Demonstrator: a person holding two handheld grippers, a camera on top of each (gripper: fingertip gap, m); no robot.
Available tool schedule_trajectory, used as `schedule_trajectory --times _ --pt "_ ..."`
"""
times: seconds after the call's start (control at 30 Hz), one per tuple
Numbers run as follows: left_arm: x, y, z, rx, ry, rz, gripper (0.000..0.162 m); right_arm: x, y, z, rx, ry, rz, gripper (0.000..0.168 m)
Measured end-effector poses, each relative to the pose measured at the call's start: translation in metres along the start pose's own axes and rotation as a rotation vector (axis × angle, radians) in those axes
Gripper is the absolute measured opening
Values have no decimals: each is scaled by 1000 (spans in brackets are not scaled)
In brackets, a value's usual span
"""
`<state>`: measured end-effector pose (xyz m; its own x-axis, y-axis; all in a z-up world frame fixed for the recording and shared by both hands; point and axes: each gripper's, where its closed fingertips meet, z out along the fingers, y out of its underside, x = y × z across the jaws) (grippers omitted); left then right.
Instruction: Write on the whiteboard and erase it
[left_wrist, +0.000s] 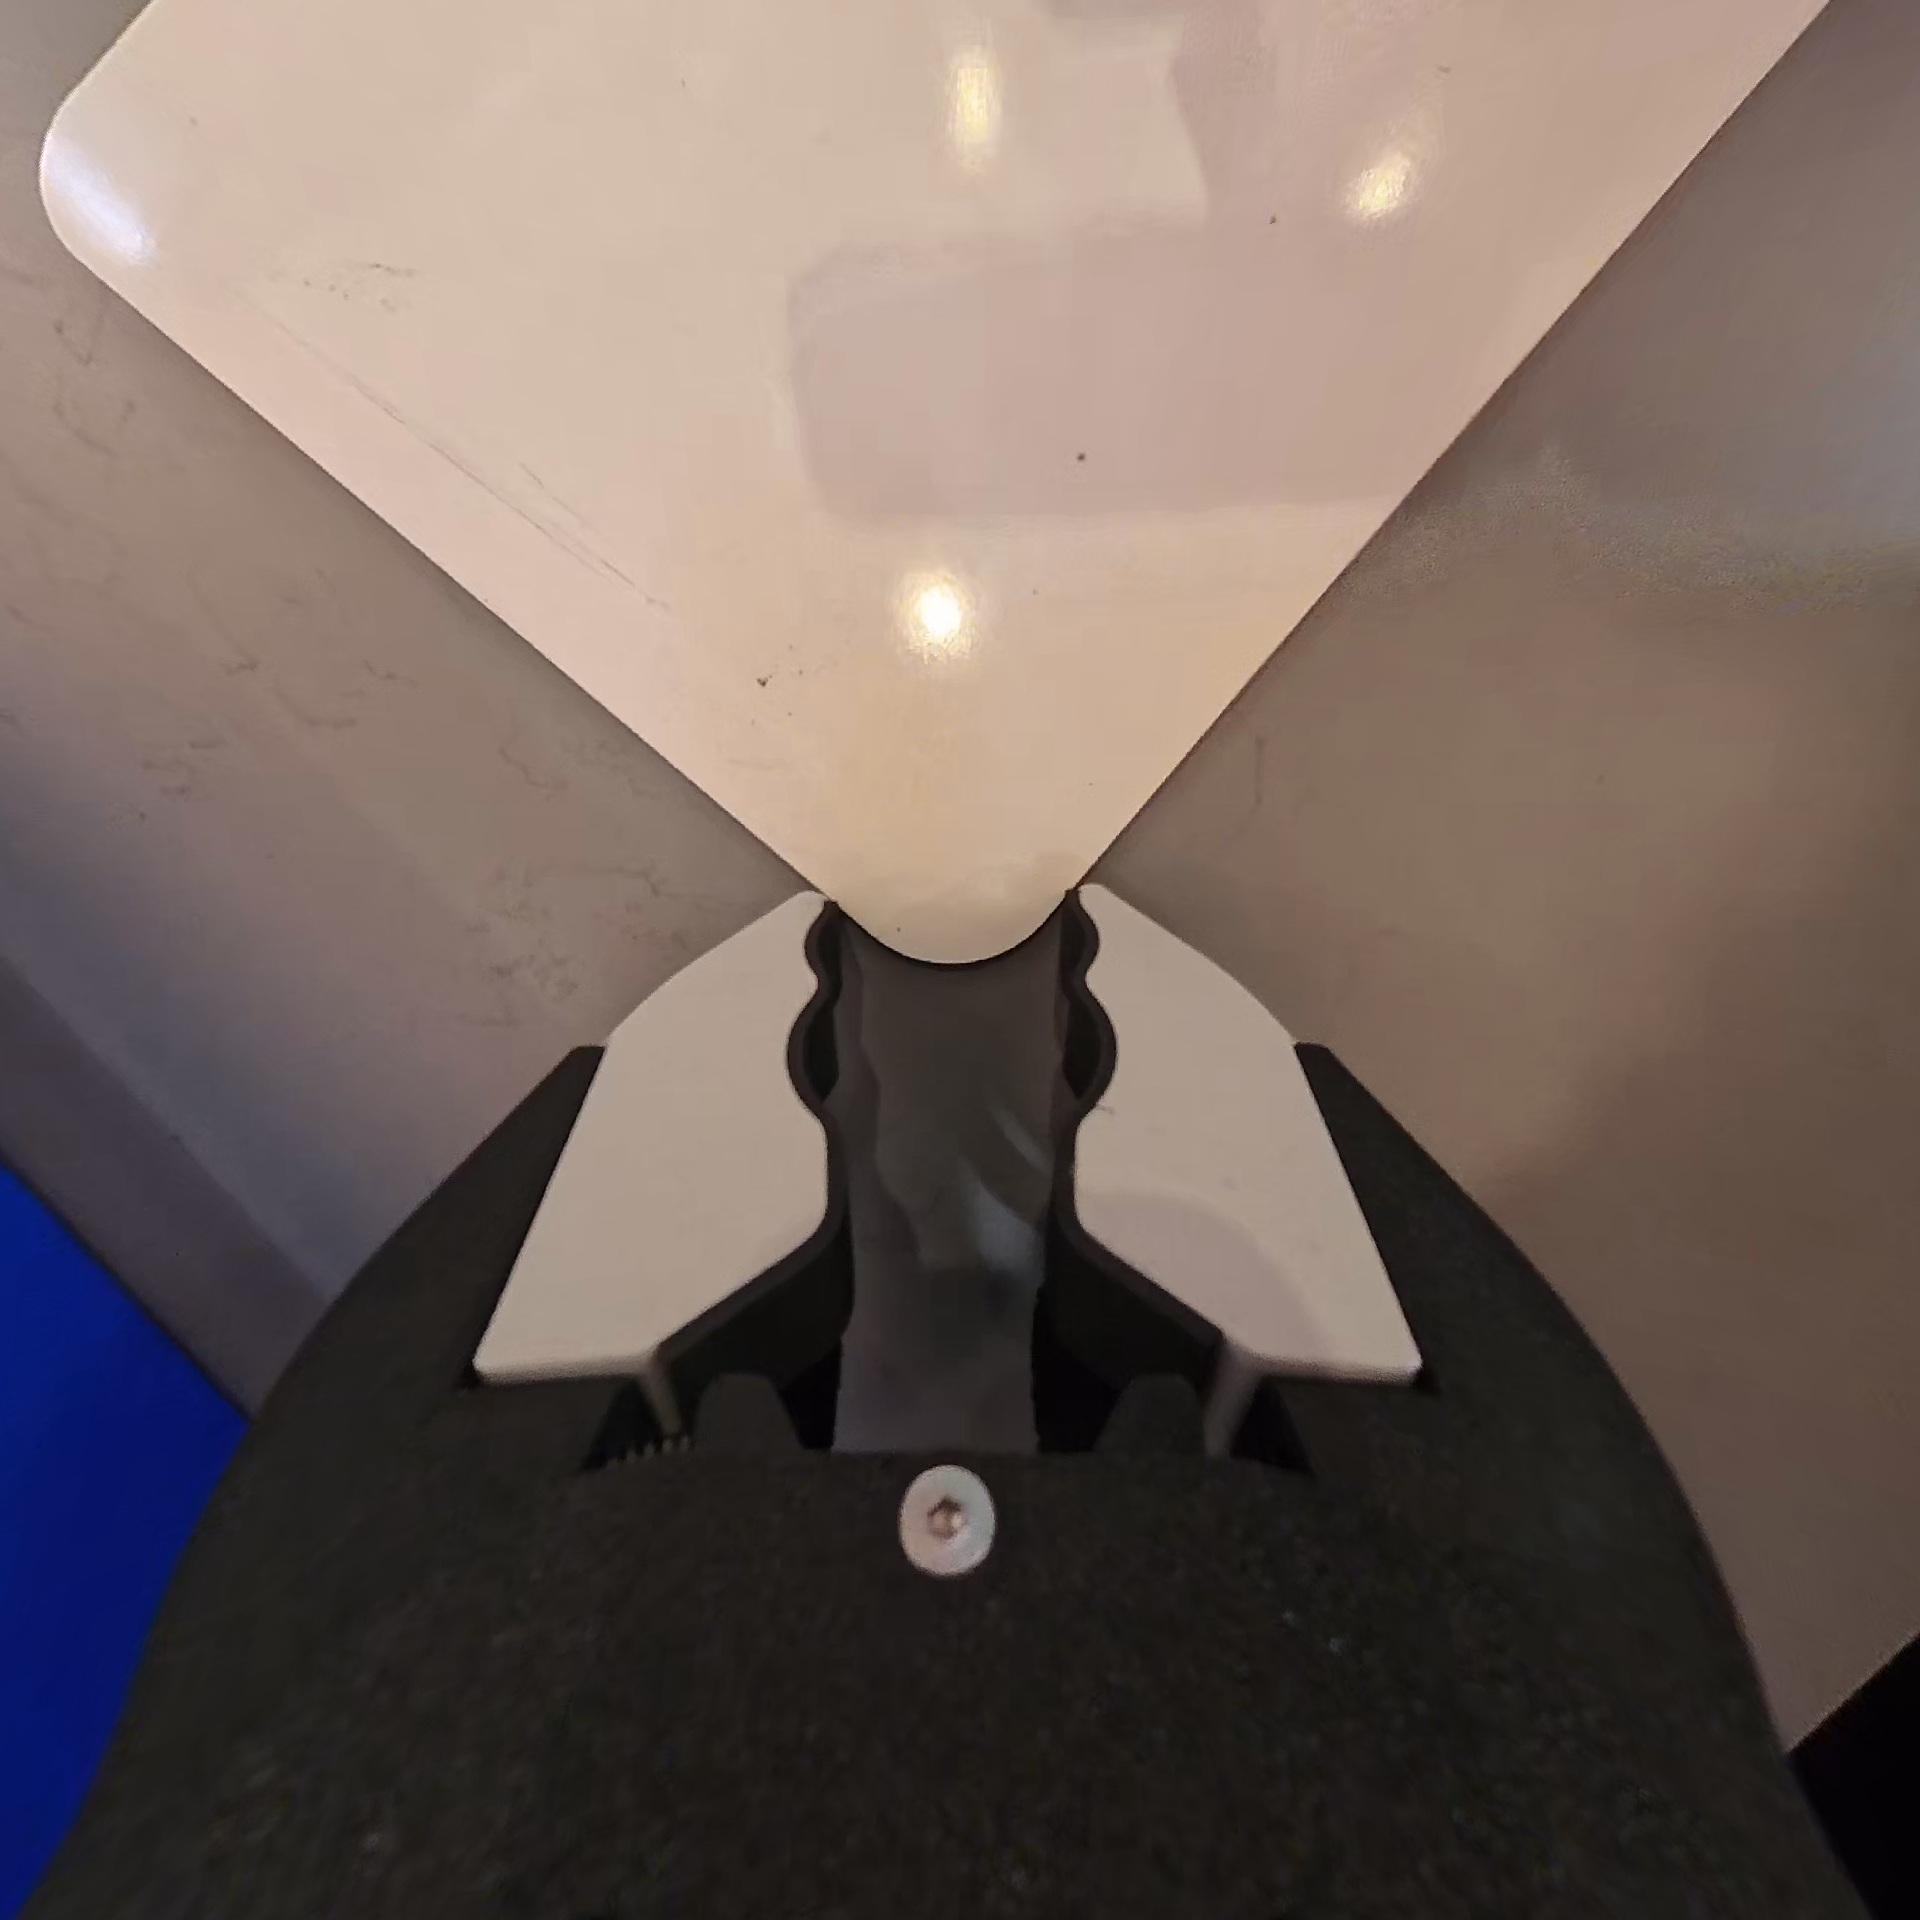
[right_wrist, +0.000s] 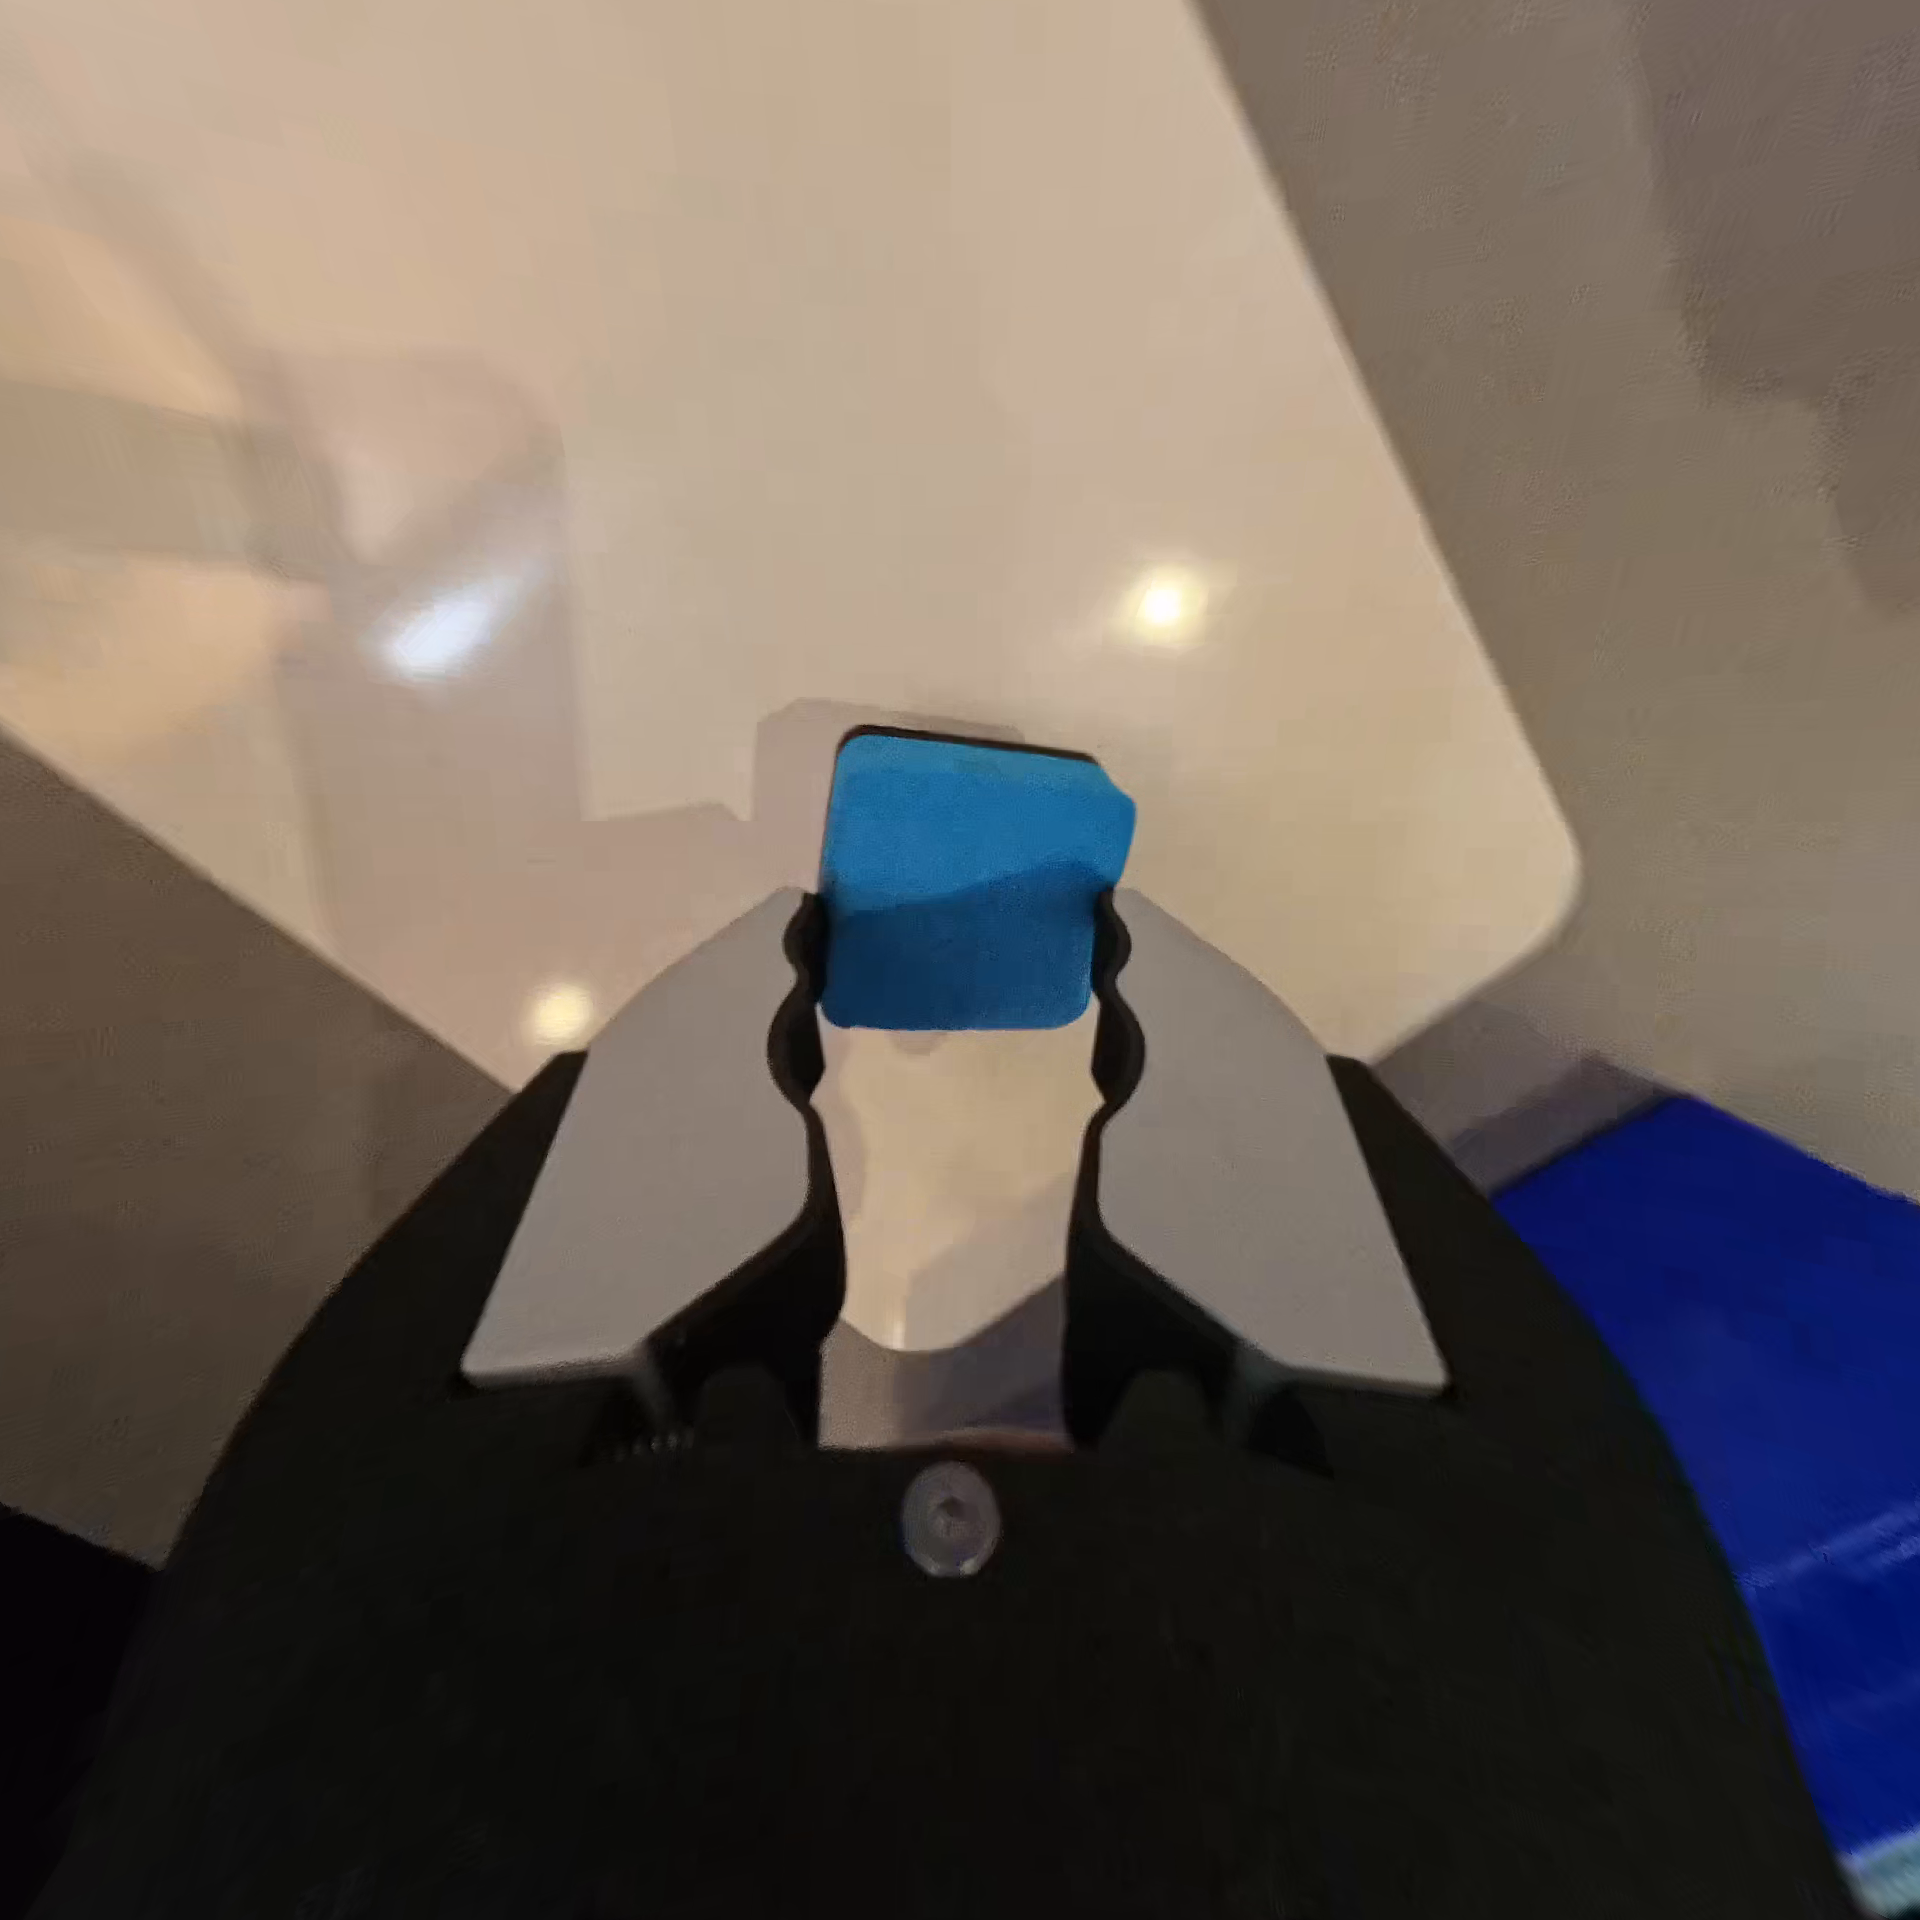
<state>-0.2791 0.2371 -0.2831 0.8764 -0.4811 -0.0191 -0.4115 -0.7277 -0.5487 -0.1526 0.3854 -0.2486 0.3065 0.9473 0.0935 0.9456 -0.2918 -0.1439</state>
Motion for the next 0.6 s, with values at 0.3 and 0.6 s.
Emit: schedule_trajectory --times 0.3,0.6 --pt "0 0 0 -1 6 5 40 76 74 20 -185 111 193 49" --pt "0 0 0 -3 5 4 41 -105 -7 13 2 -56 -125 49"
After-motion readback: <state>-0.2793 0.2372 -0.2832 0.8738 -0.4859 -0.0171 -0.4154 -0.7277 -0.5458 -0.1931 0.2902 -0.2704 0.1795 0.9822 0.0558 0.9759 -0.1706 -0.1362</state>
